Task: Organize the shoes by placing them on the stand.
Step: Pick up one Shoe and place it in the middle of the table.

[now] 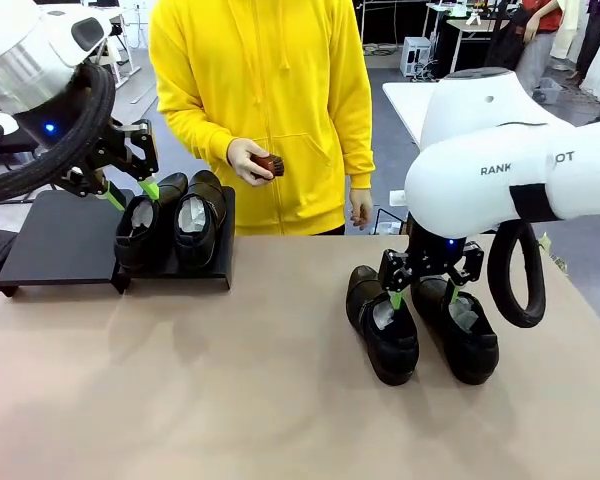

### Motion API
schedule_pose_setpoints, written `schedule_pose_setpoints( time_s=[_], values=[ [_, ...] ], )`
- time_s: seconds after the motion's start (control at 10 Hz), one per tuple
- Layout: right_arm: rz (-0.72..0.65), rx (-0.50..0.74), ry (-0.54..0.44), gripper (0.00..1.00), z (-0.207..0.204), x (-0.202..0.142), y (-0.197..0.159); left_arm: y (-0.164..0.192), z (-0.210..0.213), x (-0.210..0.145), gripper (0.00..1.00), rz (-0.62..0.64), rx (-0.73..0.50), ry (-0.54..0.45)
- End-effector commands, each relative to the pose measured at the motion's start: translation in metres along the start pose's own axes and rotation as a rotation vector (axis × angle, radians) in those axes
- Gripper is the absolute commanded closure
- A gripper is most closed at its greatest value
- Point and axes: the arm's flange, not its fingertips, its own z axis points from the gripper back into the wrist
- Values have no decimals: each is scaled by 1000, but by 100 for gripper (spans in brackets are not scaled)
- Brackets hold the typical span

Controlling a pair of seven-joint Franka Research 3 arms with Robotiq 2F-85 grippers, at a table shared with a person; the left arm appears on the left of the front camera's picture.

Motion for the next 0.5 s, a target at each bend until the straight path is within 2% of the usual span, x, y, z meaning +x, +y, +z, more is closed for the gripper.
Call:
schedule_pose_setpoints(
  time_s=[0.0,0.4],
  values=[
    [25,14,-37,43,0,0,-1,1,1,1,54,-3,-17,-4],
    [22,30,-7,43,-23,9,-2,1,1,1,54,-3,-17,-4]
  ],
)
